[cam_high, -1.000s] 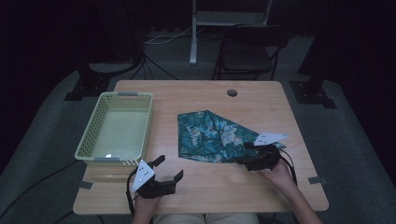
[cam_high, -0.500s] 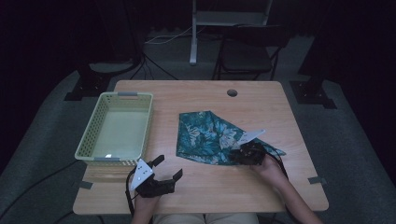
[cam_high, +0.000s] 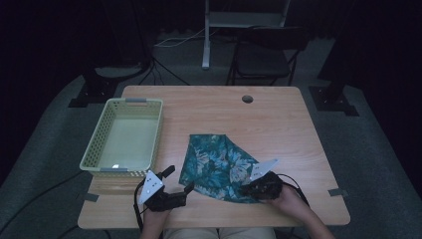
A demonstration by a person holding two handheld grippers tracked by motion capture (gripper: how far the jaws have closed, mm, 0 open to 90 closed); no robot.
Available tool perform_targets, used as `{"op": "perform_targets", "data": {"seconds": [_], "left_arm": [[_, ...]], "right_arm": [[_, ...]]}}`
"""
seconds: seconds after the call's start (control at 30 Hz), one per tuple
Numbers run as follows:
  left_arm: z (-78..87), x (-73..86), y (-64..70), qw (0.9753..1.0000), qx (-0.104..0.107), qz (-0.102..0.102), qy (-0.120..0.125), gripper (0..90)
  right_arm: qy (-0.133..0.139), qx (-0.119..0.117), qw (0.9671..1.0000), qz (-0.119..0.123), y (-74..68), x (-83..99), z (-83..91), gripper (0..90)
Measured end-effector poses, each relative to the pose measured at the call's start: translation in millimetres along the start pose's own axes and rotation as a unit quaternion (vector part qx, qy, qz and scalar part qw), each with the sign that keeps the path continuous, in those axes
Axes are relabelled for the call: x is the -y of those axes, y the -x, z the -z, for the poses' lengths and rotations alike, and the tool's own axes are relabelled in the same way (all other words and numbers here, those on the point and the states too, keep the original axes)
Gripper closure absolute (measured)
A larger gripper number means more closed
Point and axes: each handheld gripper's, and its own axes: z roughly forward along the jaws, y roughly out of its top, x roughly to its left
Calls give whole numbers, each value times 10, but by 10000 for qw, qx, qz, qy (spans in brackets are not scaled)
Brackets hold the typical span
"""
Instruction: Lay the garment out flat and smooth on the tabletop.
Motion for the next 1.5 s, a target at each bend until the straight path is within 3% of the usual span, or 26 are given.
{"op": "perform_targets", "data": {"seconds": [0.1,0.13,0.2,0.23,0.27,0.3,0.33,0.4,0.43,0.47,0.63,0.73,0.9,0.97,1.0,1.07,1.27,1.4,1.5], "left_arm": [[1,0,1,10000,22,-9,6,115],[1,0,1,10000,22,-9,6,115],[1,0,-2,10000,35,-8,7,115],[1,0,-2,10000,35,-8,7,115],[1,0,-1,10000,26,-4,8,115],[1,1,-1,10000,19,-3,8,115],[2,1,-1,10000,32,-4,16,115],[3,2,-1,10000,28,8,31,115],[4,2,-3,10000,39,11,25,115],[5,1,-6,10000,42,20,19,115],[11,3,-25,9999,37,140,62,115],[11,3,-27,9999,37,146,68,115],[8,2,-30,9998,37,163,55,115],[8,2,-31,9998,27,177,66,115],[7,1,-29,9999,21,162,53,115],[5,1,-26,9999,2,154,53,115],[0,-2,-28,9999,-24,164,20,116],[0,-1,-30,9997,-76,221,29,115],[-3,-2,-21,9999,-61,139,4,115]], "right_arm": [[139,-384,9992,1,-83,10,23,838],[139,-384,9992,1,-83,10,23,838],[494,-436,9977,-176,-28,-19,154,842],[494,-436,9977,-176,-28,-19,154,842],[599,-355,9973,-229,-2,-37,213,843],[761,-124,9965,-333,75,-79,329,843],[761,-124,9965,-333,75,-79,329,843],[872,123,9952,-432,170,-112,438,843],[913,374,9937,-523,276,-131,530,843],[913,374,9937,-523,276,-131,530,843],[1044,755,9877,-889,566,-101,701,842],[1048,959,9849,-992,672,-67,759,842],[1032,1369,9766,-1297,953,47,874,842],[987,1419,9759,-1335,989,60,878,842],[898,1545,9718,-1538,1130,130,898,842],[876,1591,9701,-1610,1176,160,905,841],[872,1790,9577,-2080,1421,379,933,838],[694,1770,9550,-2275,1570,467,899,835],[663,1731,9540,-2357,1676,516,858,826]]}}
